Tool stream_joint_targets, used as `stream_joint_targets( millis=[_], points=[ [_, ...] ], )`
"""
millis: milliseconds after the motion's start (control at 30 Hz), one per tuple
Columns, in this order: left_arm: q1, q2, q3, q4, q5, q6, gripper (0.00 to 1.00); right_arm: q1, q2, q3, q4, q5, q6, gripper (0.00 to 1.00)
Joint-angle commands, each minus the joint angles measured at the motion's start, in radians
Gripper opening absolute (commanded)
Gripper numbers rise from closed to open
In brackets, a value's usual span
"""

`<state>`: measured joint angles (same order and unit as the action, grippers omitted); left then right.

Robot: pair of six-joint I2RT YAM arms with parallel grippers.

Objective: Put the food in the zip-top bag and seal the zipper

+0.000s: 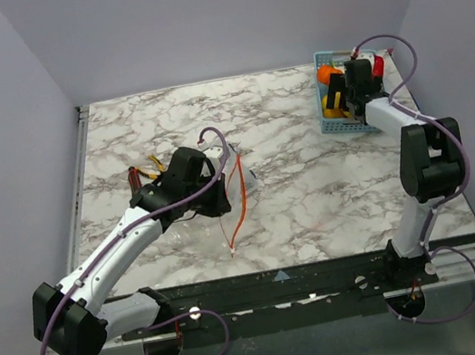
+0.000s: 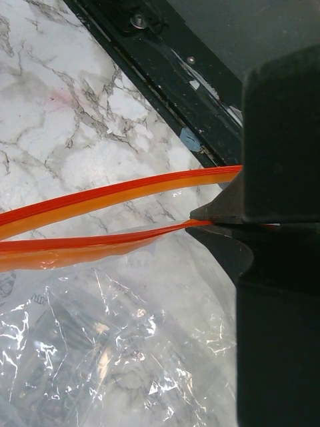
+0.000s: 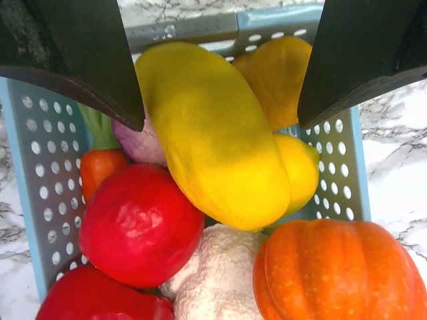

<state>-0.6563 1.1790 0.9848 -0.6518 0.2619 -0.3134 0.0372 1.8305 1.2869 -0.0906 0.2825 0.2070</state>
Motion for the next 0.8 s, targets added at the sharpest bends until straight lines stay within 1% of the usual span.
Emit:
stream_joint_targets(
  millis=[0,67,100,167,267,400,467,500,633,700,767],
  points=[
    [0.002,-0.023,-0.011,0.023,0.015,0.014,0.0,-0.008,0.057,0.027,0.082,0.024,-0.03,0.98],
    [0.002,-0.024,-0.013,0.024,0.021,0.013,0.0,-0.009,0.07,0.028,0.082,0.038,-0.036,0.97],
    [0.002,-0.025,-0.012,0.024,0.024,0.013,0.0,-0.008,0.076,0.029,0.116,0.046,-0.039,0.97],
    [0.003,-0.024,-0.014,0.027,0.028,0.011,0.0,-0.008,0.088,0.036,0.118,0.051,-0.039,0.93],
    [0.002,-0.019,-0.014,0.027,0.03,0.01,0.0,-0.009,0.098,0.05,0.11,0.034,-0.036,0.83],
    [0.003,-0.01,-0.014,0.03,0.036,0.004,0.0,-0.008,0.066,0.036,0.107,-0.019,-0.026,0.69],
    [0.002,-0.009,-0.018,0.036,0.047,-0.002,0.0,-0.009,0.042,0.032,0.101,-0.025,-0.016,0.58],
    [0.002,-0.009,-0.02,0.04,0.057,-0.006,0.0,-0.008,0.033,0.035,0.094,-0.023,-0.005,0.49],
    [0.002,0.0,-0.025,0.053,0.099,-0.022,0.0,-0.009,-0.004,0.09,-0.055,-0.005,0.067,0.2],
    [0.003,0.005,-0.021,0.055,0.105,-0.03,0.0,-0.008,-0.028,0.125,-0.185,0.005,0.114,0.1],
    [0.001,0.007,-0.017,0.052,0.102,-0.033,0.0,-0.007,-0.079,0.109,-0.265,-0.022,0.145,0.03]
  ],
)
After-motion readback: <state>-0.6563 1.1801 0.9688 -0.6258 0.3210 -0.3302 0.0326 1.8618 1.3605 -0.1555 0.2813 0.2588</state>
